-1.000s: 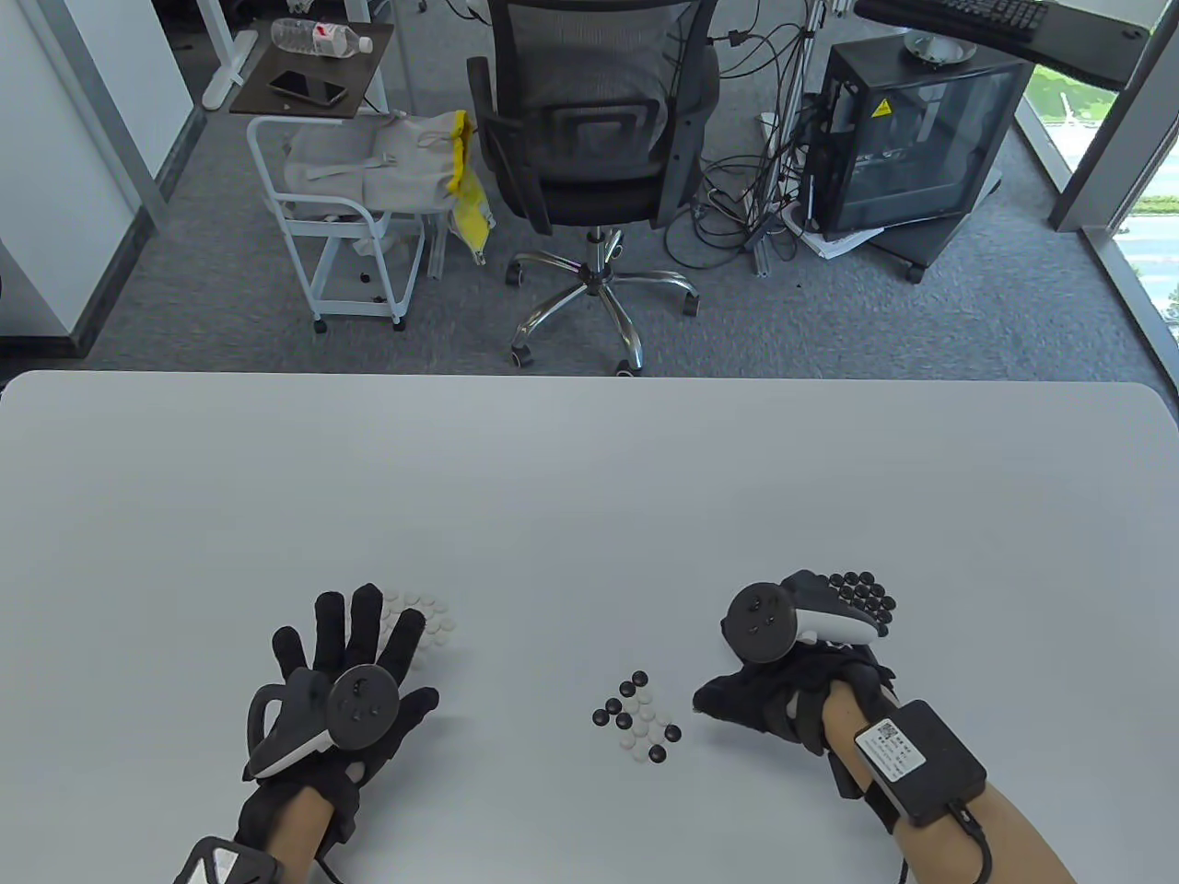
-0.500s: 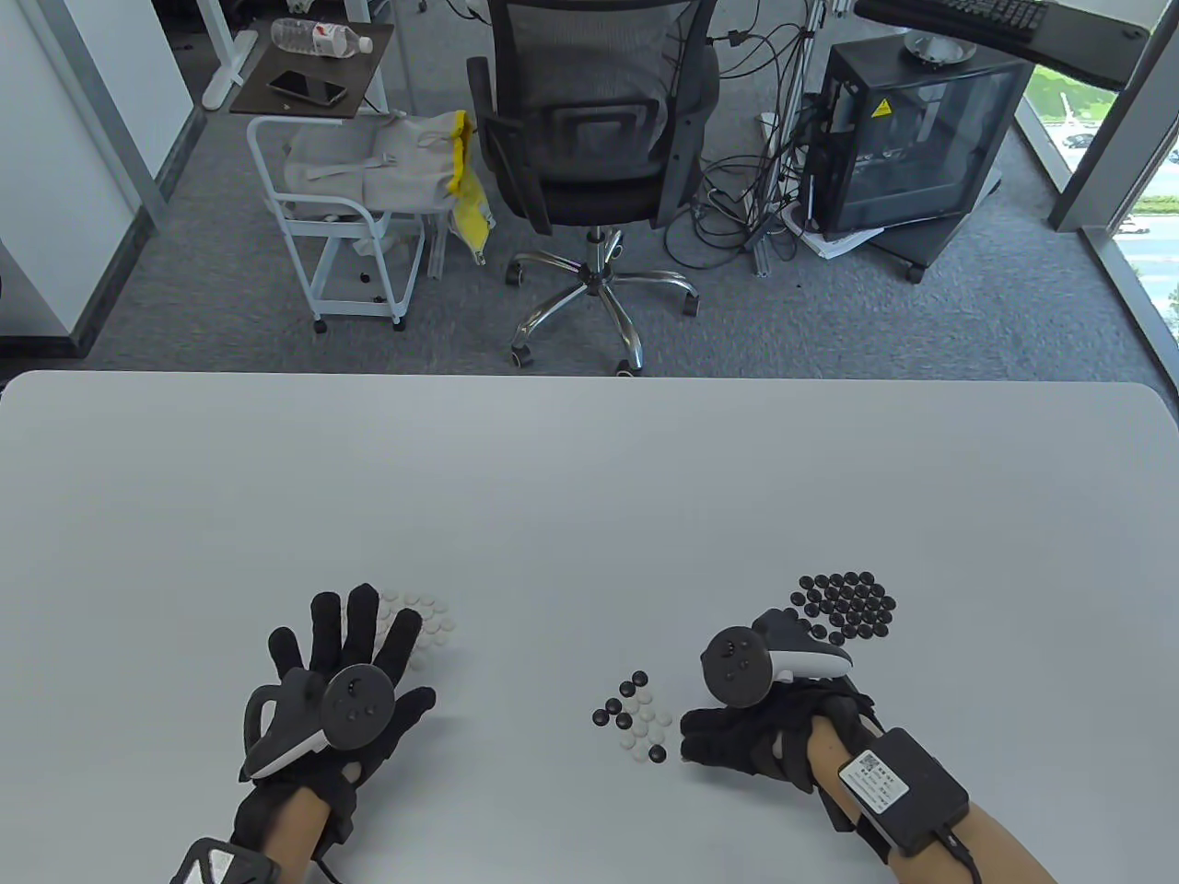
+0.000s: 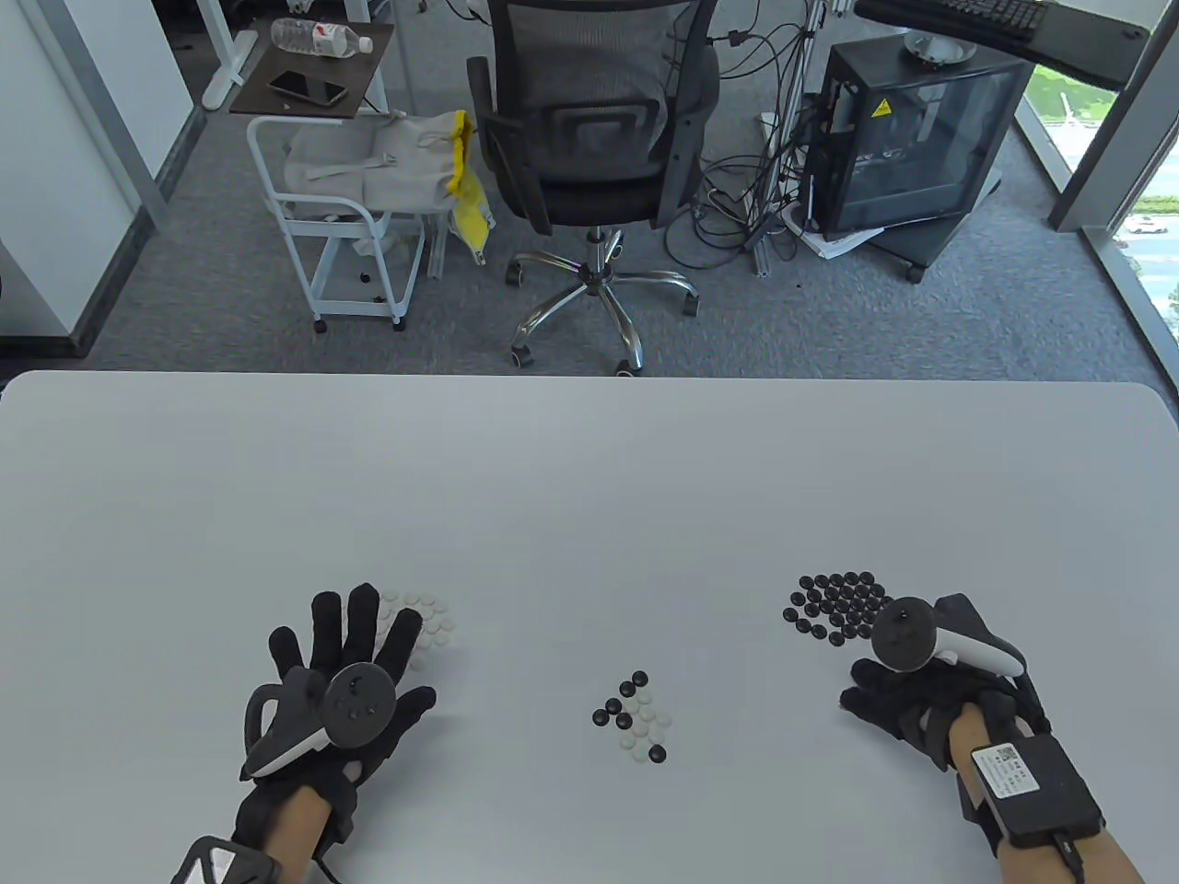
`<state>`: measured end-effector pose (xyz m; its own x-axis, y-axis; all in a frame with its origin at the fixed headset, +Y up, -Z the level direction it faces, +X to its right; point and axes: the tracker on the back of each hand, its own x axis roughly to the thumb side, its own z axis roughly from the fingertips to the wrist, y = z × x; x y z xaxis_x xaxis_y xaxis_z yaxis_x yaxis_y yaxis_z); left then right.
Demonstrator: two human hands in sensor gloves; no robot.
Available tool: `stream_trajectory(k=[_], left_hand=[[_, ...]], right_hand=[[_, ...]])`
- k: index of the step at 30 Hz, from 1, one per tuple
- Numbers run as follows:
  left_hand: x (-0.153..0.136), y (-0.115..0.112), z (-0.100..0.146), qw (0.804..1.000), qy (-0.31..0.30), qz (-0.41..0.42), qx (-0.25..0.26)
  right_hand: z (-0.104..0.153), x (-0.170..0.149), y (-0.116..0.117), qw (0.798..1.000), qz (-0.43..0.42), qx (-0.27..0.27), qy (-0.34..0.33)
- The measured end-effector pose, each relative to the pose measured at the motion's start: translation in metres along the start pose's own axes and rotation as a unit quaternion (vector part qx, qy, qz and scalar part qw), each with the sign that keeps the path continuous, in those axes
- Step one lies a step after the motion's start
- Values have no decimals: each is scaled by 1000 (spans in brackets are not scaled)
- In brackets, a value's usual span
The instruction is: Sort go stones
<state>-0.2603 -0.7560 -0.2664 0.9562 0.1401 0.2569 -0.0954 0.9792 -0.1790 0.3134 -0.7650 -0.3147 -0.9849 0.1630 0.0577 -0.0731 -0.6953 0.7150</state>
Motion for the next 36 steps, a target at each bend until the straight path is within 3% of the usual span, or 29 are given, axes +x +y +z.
stream_trajectory(k=[10,16,19,21,26,36], left_hand=[[0,0,0,1000,2,0,-1],[0,0,0,1000,4,3,-2],[-1,0,0,1000,4,4,-1],[-1,0,-1,1000,3,4,0],[-1,0,-1,1000,3,4,-1],[0,1,0,1000,1,2,3]], right_hand=[[-13,-18,-9,999,-43,-20,23],[-15,-15,-13,998,-50,-29,21],[-9,-6,-22,997,-53,-60,3],[-3,6,-28,996,-56,-70,-23],[4,58,-31,994,-32,-38,-103],[4,179,15,962,97,70,-244]])
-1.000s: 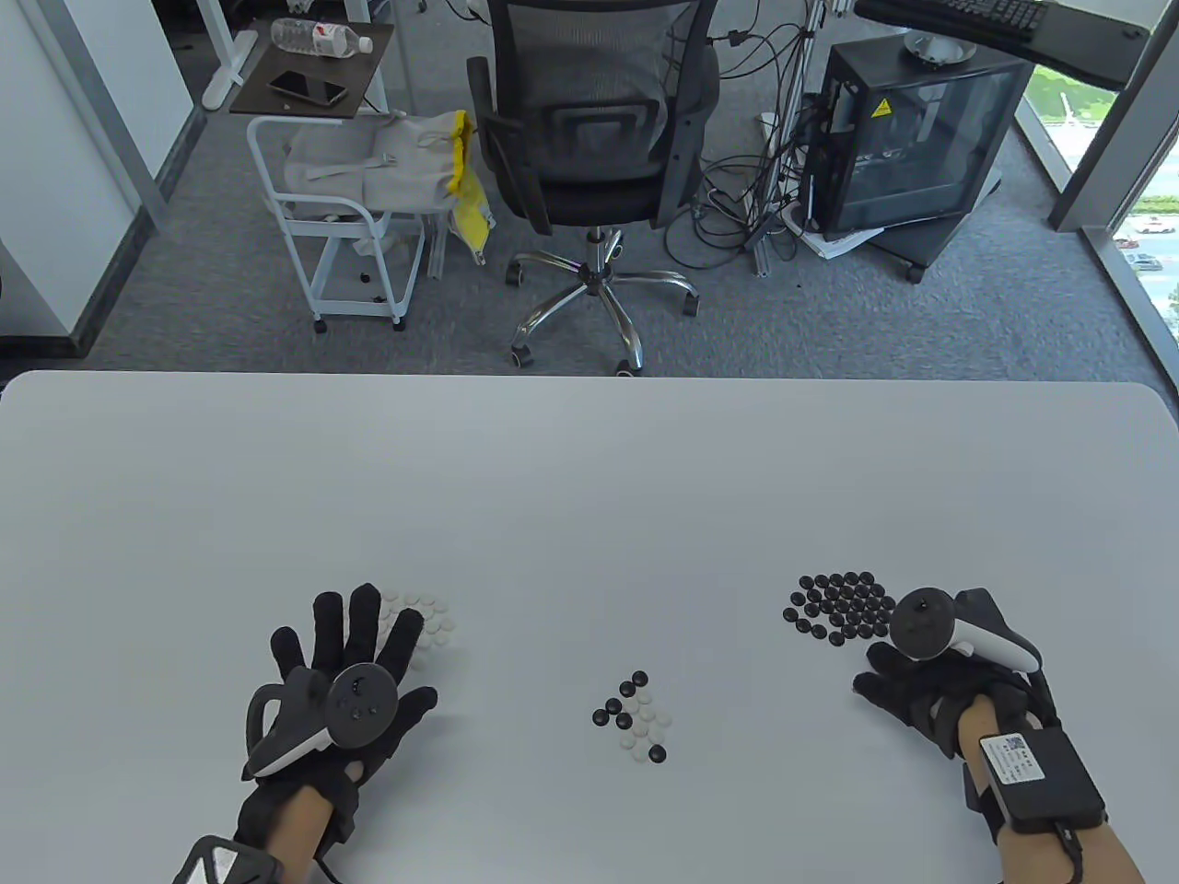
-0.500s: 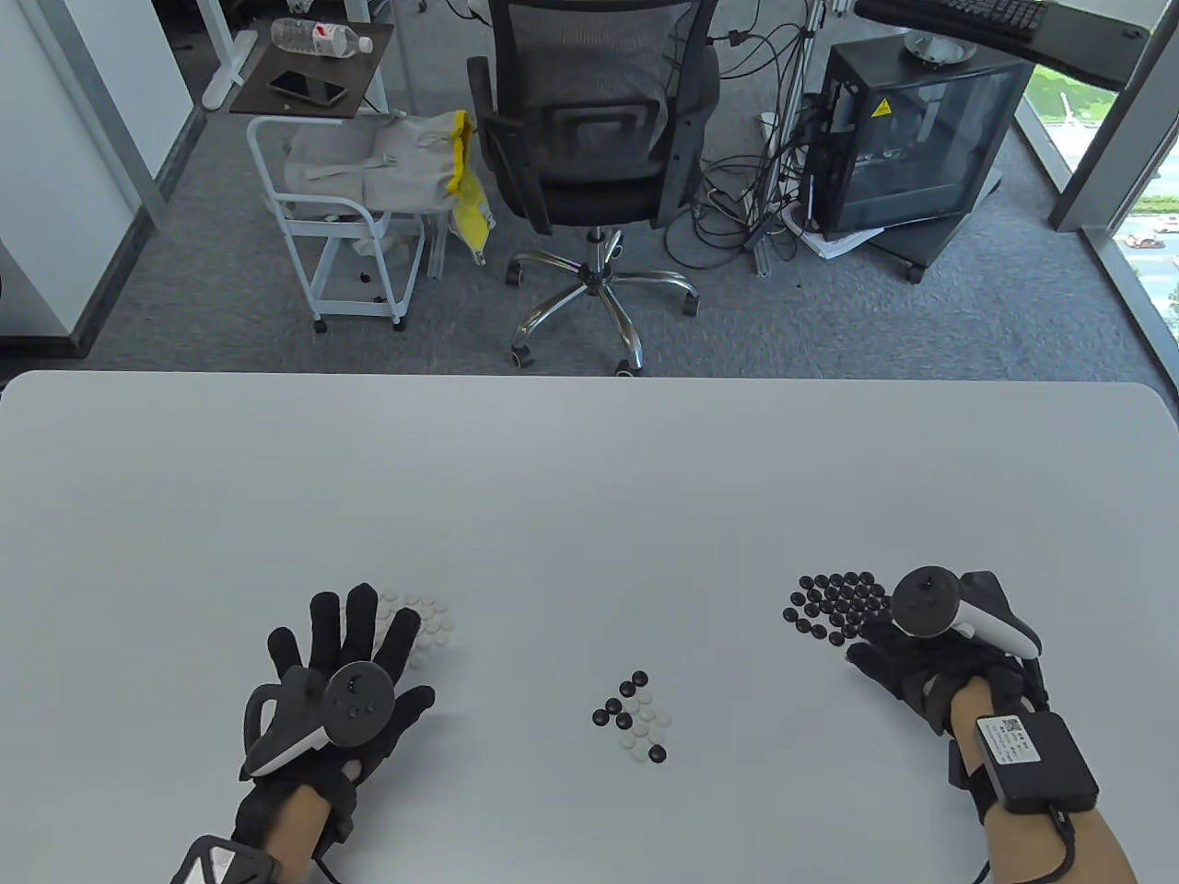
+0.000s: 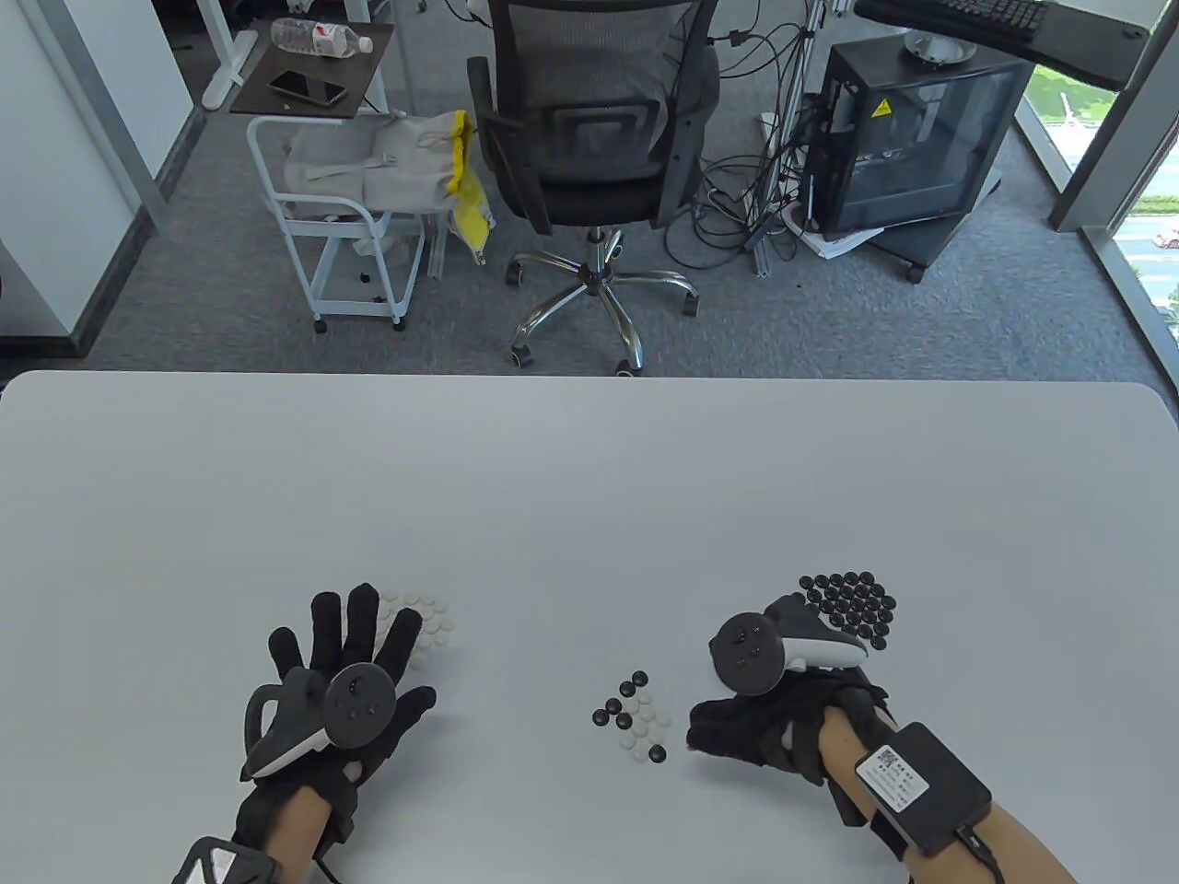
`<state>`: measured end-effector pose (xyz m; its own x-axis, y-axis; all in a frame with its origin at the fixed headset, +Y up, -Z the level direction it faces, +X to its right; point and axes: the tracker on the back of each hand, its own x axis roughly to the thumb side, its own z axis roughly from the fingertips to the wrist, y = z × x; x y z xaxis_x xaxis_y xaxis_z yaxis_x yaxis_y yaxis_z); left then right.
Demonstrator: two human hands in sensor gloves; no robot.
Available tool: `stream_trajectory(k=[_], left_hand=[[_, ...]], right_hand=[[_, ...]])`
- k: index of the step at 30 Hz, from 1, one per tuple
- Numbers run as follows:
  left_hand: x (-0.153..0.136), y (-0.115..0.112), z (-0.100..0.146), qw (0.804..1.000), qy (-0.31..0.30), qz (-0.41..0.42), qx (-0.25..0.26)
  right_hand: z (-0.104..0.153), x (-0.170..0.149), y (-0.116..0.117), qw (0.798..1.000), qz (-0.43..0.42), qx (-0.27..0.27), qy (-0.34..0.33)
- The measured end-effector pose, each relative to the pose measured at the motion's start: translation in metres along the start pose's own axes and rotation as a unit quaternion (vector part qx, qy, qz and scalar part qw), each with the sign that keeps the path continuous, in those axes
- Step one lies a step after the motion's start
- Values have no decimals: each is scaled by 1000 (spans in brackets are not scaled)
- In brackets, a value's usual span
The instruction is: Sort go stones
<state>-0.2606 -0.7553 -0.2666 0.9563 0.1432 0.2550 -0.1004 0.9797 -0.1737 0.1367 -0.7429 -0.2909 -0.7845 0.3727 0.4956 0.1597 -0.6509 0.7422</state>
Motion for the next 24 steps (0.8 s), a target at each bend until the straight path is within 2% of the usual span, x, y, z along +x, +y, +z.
stream_trajectory(k=[4,9,14,19,24], left_hand=[[-1,0,0,1000,0,3,2],[-1,0,1,1000,1,3,2],[-3,1,2,1000,1,7,7],[-3,1,2,1000,1,5,5],[-4,2,3,1000,2,5,6]], right_hand=[[-15,21,10,999,30,25,-20],[-26,23,20,998,34,42,-23],[-14,11,27,998,40,46,-6],[23,-39,28,997,12,22,77],[54,-98,24,984,-29,-15,174]])
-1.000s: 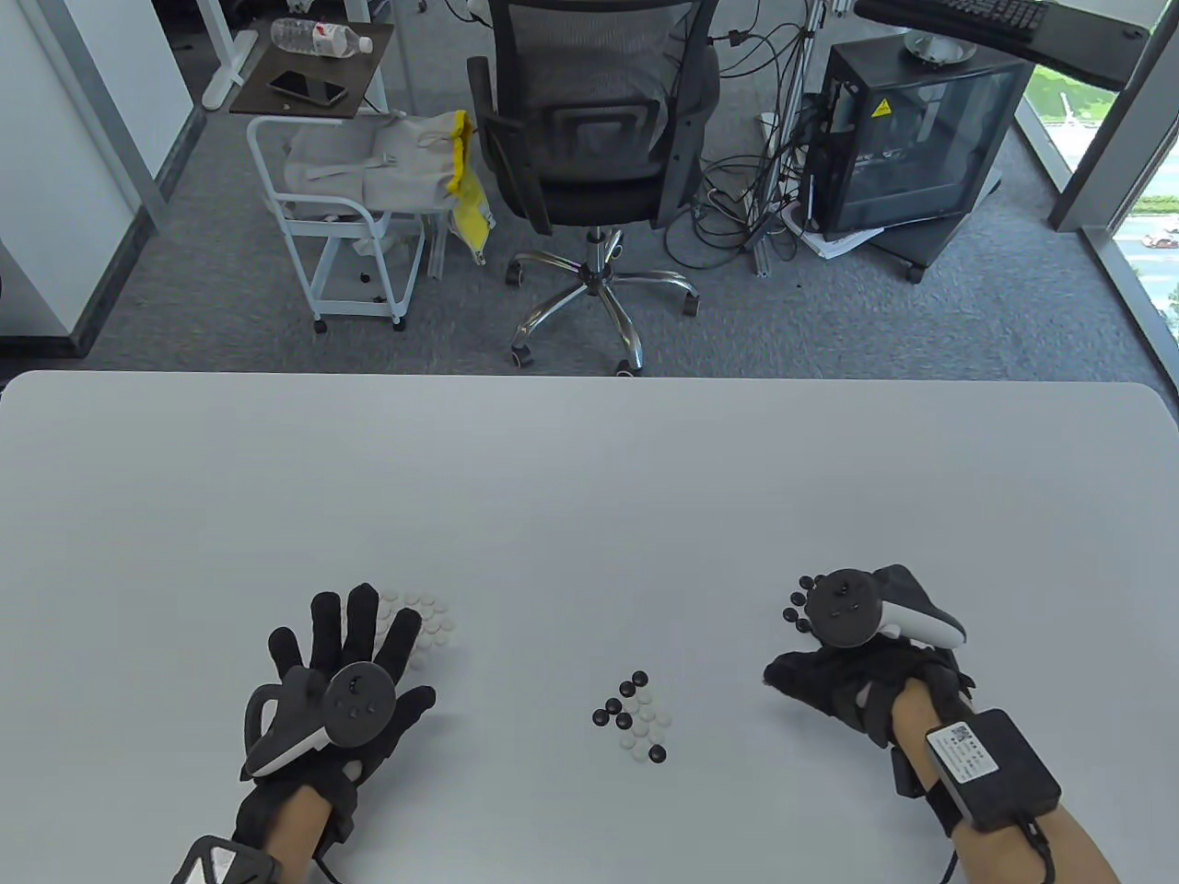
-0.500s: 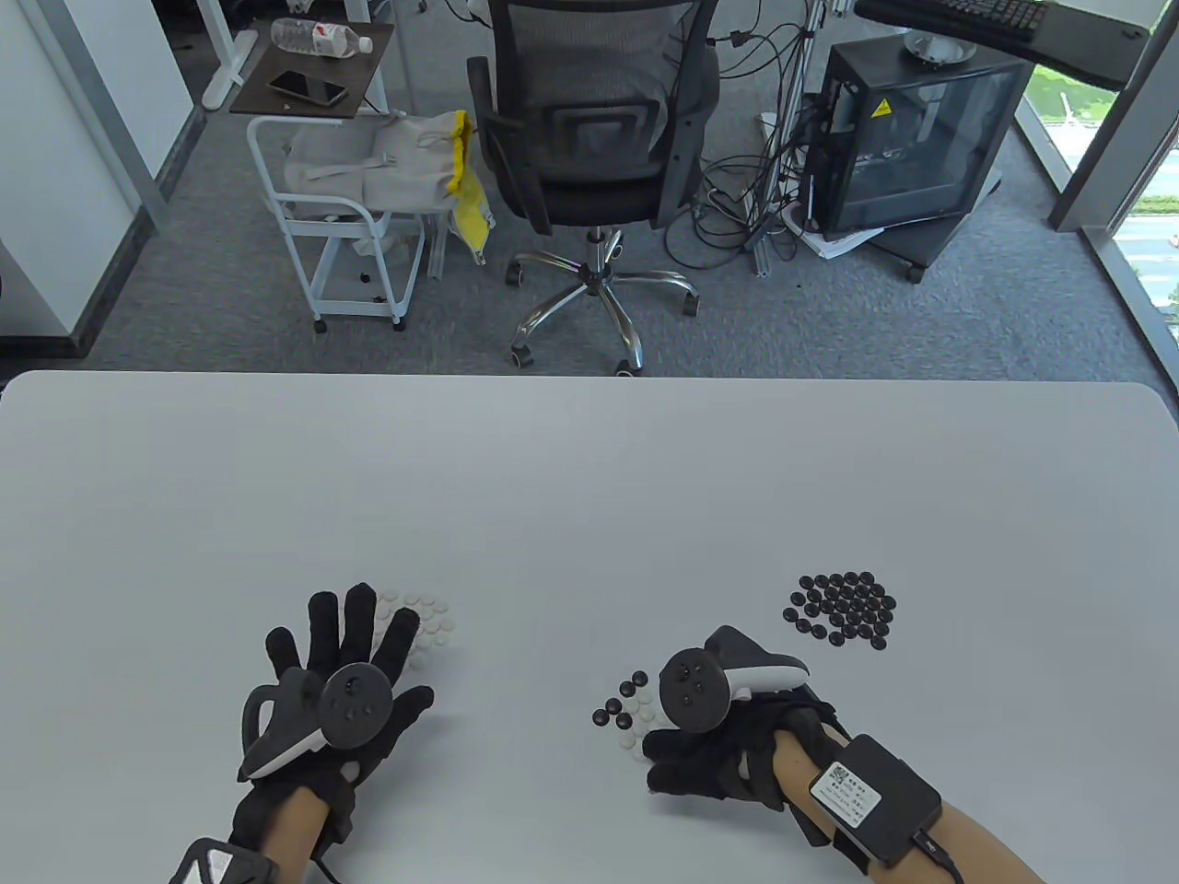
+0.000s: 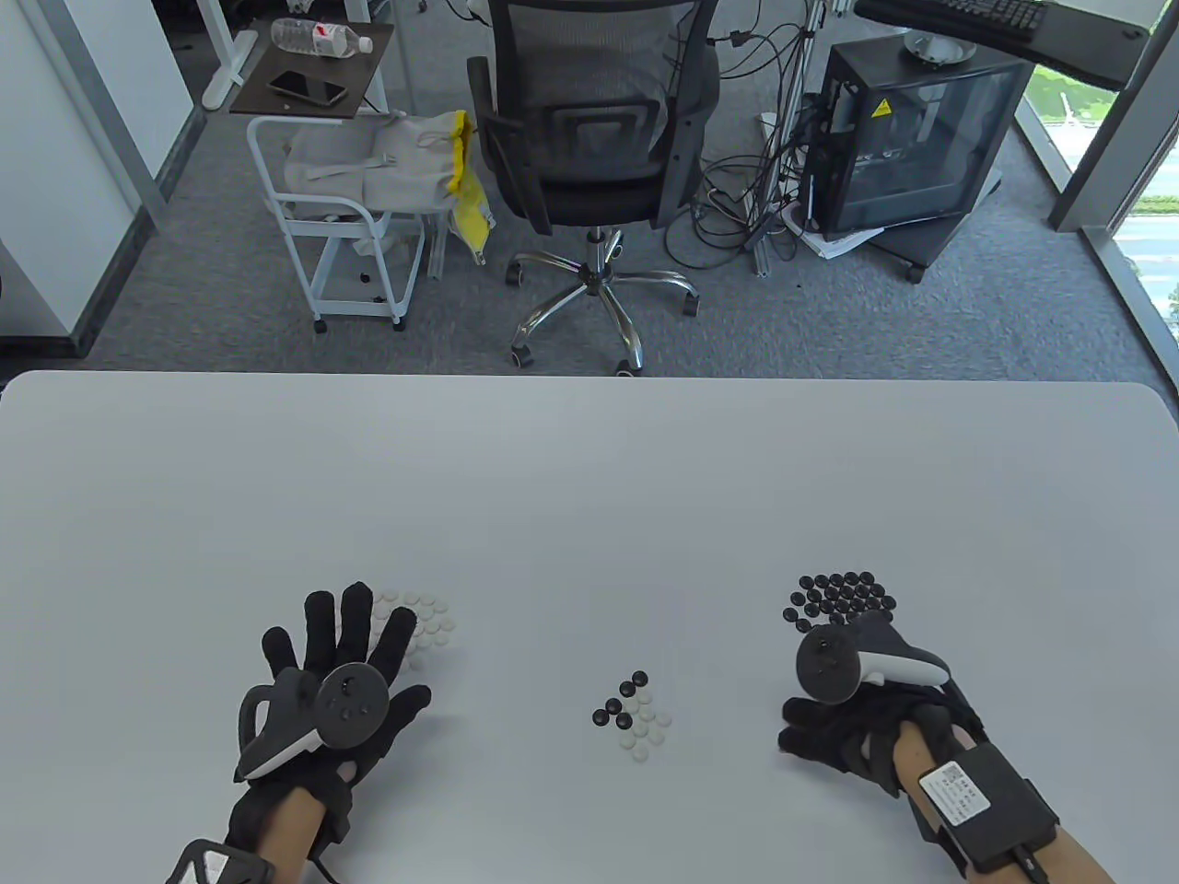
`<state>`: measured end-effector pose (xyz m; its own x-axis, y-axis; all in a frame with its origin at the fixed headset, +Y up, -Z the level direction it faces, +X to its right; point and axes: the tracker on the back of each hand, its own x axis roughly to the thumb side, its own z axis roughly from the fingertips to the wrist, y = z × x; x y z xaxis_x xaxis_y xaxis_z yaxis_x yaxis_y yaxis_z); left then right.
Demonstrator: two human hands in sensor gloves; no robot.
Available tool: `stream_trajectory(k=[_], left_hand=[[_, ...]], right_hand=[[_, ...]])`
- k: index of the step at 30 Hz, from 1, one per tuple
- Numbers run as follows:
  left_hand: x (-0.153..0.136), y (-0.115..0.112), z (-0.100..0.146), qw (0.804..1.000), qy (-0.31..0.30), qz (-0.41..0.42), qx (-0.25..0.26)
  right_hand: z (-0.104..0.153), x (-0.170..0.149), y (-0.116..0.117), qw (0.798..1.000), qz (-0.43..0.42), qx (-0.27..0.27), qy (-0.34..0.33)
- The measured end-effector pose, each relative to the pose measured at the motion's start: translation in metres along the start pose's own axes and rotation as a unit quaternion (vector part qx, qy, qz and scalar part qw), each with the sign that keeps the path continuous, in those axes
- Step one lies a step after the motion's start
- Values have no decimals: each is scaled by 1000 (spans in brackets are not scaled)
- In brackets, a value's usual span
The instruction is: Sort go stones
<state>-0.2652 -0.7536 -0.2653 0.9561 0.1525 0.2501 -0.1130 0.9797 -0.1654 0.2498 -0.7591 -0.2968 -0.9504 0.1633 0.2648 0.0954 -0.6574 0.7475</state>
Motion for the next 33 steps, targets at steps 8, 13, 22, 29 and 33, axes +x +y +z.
stream_trajectory(k=[8,13,22,29,33], left_hand=[[1,-1,-1,1000,-2,-6,-2],[1,-1,-1,1000,-1,-4,0],[1,-1,-1,1000,0,-2,0],[0,-2,-1,1000,2,-2,-3],[1,-1,-1,1000,1,-3,-2]], right_hand=[[-3,-43,-6,996,-31,-35,72],[-8,-53,-11,994,-60,-48,82],[-14,-59,-22,989,-95,-71,86],[-11,-4,-62,985,-123,-123,-20],[-24,45,-68,987,-96,-88,-89]])
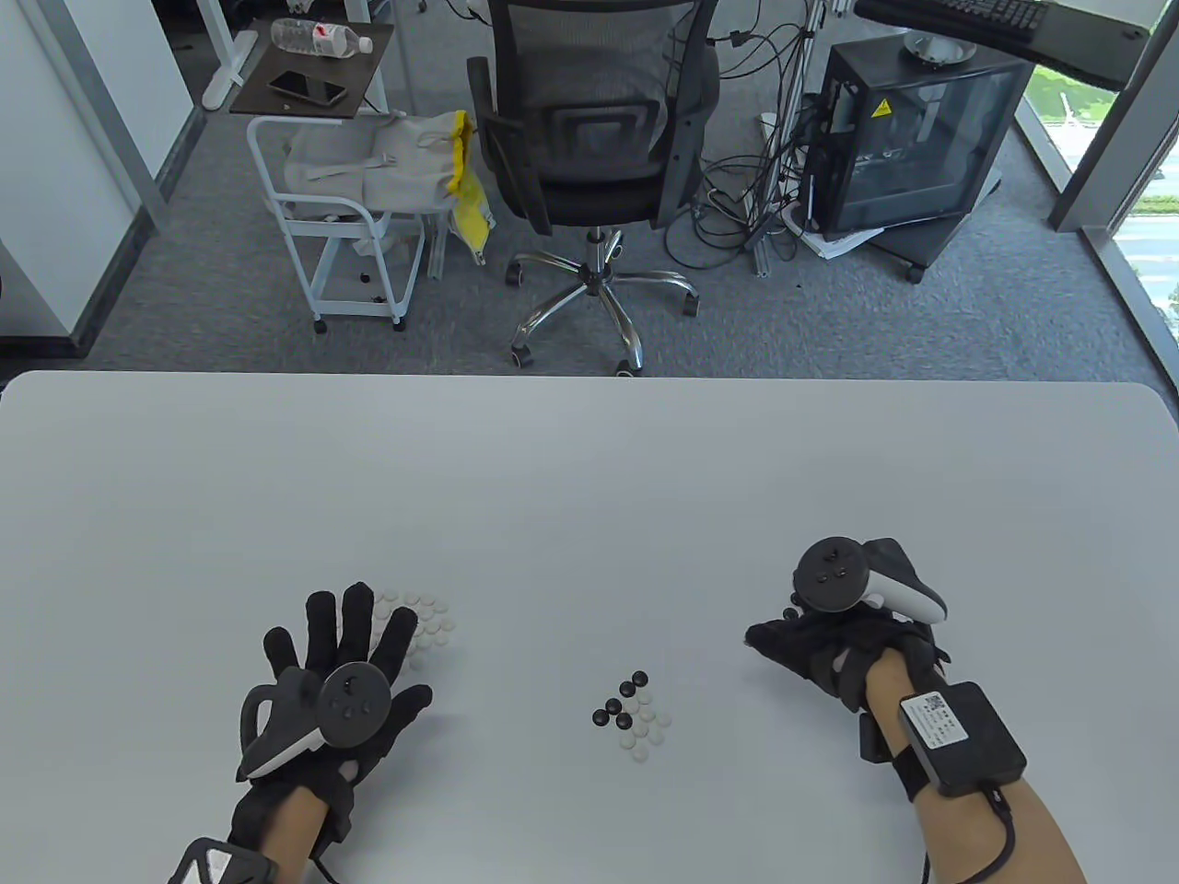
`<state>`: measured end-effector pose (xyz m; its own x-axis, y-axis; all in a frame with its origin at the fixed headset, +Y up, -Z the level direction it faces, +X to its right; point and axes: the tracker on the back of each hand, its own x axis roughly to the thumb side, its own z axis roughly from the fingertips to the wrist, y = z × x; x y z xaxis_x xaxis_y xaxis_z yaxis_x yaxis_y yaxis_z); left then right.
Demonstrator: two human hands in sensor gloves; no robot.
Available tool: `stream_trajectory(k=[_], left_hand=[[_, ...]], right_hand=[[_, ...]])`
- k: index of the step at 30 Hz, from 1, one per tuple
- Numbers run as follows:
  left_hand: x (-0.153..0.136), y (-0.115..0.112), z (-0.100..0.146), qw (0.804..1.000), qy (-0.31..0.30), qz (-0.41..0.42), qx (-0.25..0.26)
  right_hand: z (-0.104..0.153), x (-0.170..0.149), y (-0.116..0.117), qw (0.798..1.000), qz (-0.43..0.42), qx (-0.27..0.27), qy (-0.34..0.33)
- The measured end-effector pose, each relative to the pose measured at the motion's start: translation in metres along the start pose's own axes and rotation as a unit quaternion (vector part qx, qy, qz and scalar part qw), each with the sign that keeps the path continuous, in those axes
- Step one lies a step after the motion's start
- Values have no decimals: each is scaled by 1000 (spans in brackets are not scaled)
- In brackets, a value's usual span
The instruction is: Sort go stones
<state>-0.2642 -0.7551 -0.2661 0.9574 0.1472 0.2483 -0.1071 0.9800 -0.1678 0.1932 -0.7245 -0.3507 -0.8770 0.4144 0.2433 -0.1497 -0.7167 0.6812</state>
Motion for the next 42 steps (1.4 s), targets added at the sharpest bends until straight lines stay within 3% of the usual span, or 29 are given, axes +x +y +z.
stream_trajectory(k=[8,20,24,31,42], left_hand=[[-1,1,0,1000,-2,1,3],[-3,2,1,1000,-3,6,7],[-3,2,2,1000,-2,6,7],[-3,2,2,1000,-4,5,9],[-4,3,3,1000,-1,6,6]], right_hand=[[-39,56,18,997,20,53,-57],[-77,70,44,992,35,103,-57],[-85,57,31,996,24,86,-20],[-82,3,-11,992,3,41,118],[-67,-46,-27,977,-29,-4,212]])
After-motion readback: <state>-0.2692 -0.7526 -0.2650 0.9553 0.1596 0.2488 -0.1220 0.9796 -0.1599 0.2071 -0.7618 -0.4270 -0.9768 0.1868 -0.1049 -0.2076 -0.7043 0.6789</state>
